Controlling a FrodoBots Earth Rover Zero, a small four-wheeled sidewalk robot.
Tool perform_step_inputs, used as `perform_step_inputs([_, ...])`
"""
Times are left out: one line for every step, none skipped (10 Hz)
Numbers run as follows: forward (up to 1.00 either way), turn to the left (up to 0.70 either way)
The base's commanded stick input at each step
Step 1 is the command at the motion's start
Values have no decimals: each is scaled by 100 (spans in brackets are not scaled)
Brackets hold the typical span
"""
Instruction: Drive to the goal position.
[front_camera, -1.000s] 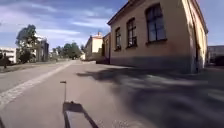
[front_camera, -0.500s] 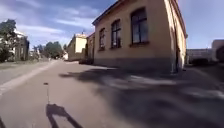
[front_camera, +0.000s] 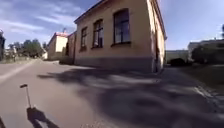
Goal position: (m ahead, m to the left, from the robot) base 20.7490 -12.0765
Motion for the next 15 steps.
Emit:
perform_step_inputs([0, -60])
perform_step_inputs([0, -60])
perform_step_inputs([0, -60])
perform_step_inputs([0, -60])
perform_step_inputs([0, -60])
perform_step_inputs([0, -60])
perform_step_inputs([23, -38])
perform_step_inputs([50, -19])
perform_step_inputs([60, -5])
perform_step_inputs([60, 0])
perform_step_inputs([60, 0])
perform_step_inputs([60, 0])
perform_step_inputs([60, 0])
perform_step_inputs([60, 0])
perform_step_inputs([60, 0])
